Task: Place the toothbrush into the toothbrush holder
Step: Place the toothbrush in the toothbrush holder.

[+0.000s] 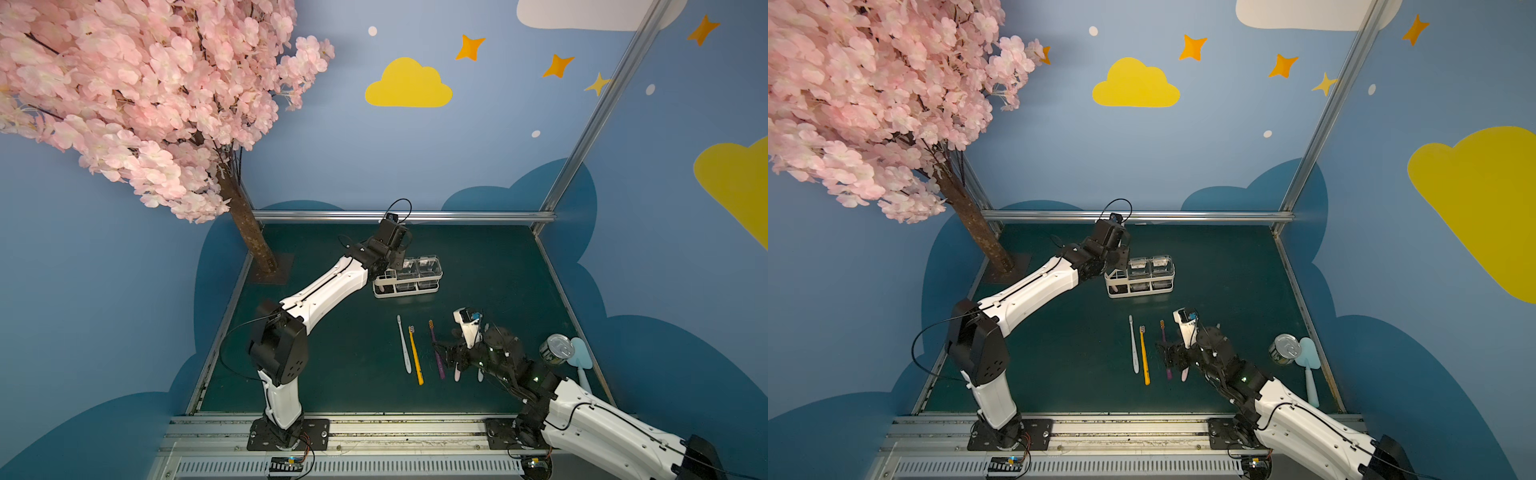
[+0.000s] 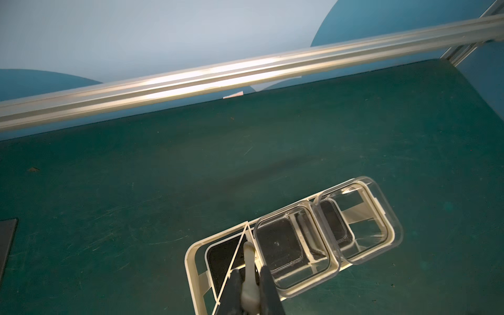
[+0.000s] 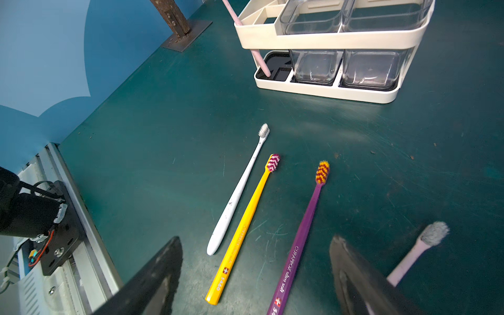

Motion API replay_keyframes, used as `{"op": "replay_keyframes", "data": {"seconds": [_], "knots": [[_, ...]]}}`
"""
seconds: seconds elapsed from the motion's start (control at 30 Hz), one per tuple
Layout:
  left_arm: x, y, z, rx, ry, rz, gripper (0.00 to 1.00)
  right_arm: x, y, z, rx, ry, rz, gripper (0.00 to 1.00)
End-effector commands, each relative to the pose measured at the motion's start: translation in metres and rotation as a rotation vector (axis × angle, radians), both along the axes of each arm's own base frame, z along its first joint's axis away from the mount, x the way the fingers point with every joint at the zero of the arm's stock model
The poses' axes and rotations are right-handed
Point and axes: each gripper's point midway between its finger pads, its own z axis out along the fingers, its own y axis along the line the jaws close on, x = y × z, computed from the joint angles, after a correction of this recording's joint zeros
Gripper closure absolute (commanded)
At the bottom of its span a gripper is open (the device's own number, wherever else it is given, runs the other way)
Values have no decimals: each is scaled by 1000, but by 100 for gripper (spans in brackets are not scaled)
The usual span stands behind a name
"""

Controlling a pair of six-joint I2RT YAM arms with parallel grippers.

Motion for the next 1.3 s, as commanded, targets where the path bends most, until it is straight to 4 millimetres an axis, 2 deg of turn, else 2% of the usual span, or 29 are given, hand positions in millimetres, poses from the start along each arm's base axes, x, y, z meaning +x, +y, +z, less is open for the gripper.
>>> {"op": "replay_keyframes", "data": {"seconds": [0.0, 0.4, 0.63, 0.73, 1.27], "knots": [[-3, -5, -8, 1, 21, -17, 97, 0, 2, 4, 14, -12, 11, 15], [-4, -6, -24, 35, 50, -28, 98, 1, 3, 3, 9, -7, 11, 15], [-3, -4, -2, 35, 16, -26, 98, 1, 3, 3, 7, -6, 10, 15], [-3, -4, 0, 38, 15, -32, 98, 1, 4, 3, 7, -2, 11, 15], [-3, -7, -33, 74, 84, -40, 98, 0, 3, 2, 5, 2, 13, 15]]}}
